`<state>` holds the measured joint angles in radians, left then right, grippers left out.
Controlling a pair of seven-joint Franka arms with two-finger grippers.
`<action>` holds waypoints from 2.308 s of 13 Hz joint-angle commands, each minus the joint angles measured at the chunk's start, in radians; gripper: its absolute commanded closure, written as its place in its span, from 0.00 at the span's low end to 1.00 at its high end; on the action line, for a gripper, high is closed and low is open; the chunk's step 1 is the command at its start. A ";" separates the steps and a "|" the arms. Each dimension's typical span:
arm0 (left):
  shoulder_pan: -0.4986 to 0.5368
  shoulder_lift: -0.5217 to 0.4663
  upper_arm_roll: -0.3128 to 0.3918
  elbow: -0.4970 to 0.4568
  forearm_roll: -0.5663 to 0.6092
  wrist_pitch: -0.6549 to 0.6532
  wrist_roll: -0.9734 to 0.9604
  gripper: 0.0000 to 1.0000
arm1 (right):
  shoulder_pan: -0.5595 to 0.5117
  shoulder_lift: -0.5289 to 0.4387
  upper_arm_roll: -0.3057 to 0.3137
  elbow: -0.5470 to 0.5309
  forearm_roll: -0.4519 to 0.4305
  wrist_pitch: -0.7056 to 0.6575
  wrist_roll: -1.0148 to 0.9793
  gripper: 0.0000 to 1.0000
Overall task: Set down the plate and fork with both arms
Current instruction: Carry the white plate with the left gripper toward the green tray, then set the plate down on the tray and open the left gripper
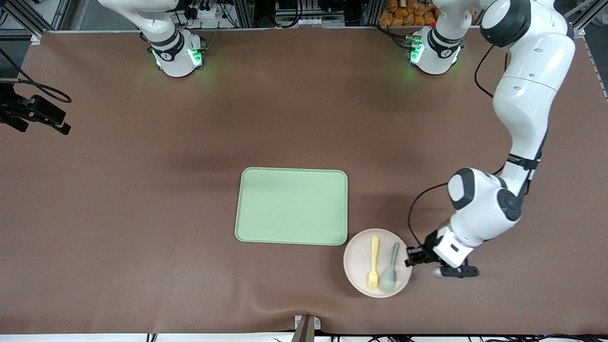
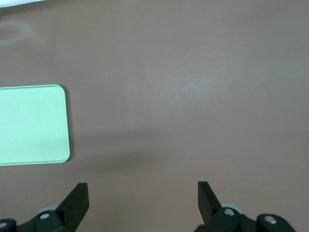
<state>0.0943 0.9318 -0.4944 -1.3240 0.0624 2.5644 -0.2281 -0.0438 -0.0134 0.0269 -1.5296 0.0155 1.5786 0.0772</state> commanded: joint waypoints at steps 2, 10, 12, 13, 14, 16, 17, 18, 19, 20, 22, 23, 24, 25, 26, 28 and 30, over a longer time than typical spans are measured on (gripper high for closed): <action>-0.062 -0.091 0.005 -0.090 0.011 0.017 -0.103 1.00 | -0.002 0.000 -0.001 0.000 0.003 -0.006 0.000 0.00; -0.091 -0.243 0.007 -0.368 0.011 0.019 -0.137 1.00 | 0.010 0.032 0.005 0.009 0.007 -0.045 -0.007 0.00; -0.137 -0.213 0.014 -0.370 0.011 0.074 -0.157 1.00 | 0.009 0.032 0.002 0.005 0.043 -0.048 -0.007 0.00; -0.162 -0.200 0.020 -0.370 0.011 0.101 -0.186 1.00 | 0.007 0.033 0.002 0.005 0.044 -0.048 -0.008 0.00; -0.192 -0.199 0.042 -0.370 0.011 0.103 -0.201 1.00 | 0.005 0.035 0.001 0.005 0.043 -0.052 -0.008 0.00; -0.254 -0.196 0.091 -0.373 0.013 0.103 -0.244 1.00 | 0.008 0.035 0.001 0.006 0.043 -0.058 -0.007 0.00; -0.284 -0.189 0.114 -0.373 0.013 0.103 -0.287 1.00 | 0.009 0.035 0.002 0.009 0.044 -0.058 -0.004 0.00; -0.315 -0.186 0.144 -0.373 0.013 0.103 -0.316 1.00 | 0.010 0.035 0.002 0.008 0.043 -0.058 -0.011 0.00; -0.339 -0.183 0.164 -0.373 0.013 0.103 -0.341 1.00 | 0.010 0.044 0.002 0.005 0.044 -0.060 -0.005 0.00; -0.353 -0.180 0.171 -0.371 0.013 0.103 -0.374 1.00 | 0.012 0.046 0.002 0.008 0.044 -0.060 -0.007 0.00; -0.360 -0.174 0.171 -0.373 0.013 0.103 -0.396 1.00 | 0.009 0.049 0.002 0.003 0.044 -0.066 -0.008 0.00; -0.366 -0.174 0.171 -0.373 0.013 0.103 -0.398 1.00 | 0.013 0.053 0.002 0.002 0.044 -0.068 -0.008 0.00; -0.367 -0.174 0.171 -0.373 0.013 0.103 -0.407 1.00 | 0.019 0.056 0.004 0.000 0.044 -0.069 -0.007 0.00; -0.369 -0.172 0.171 -0.373 0.013 0.103 -0.419 1.00 | 0.028 0.056 0.004 0.002 0.044 -0.068 0.001 0.00; -0.375 -0.171 0.171 -0.373 0.013 0.103 -0.422 1.00 | 0.044 0.056 0.004 0.002 0.044 -0.068 0.003 0.00; -0.380 -0.165 0.172 -0.371 0.013 0.103 -0.425 1.00 | 0.059 0.075 0.004 0.006 0.046 -0.054 0.006 0.00; -0.383 -0.159 0.172 -0.371 0.013 0.103 -0.427 1.00 | 0.067 0.091 0.004 0.008 0.060 -0.043 0.006 0.00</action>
<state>-0.2718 0.7673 -0.3364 -1.6909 0.0629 2.6537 -0.6291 0.0156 0.0565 0.0346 -1.5311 0.0568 1.5250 0.0767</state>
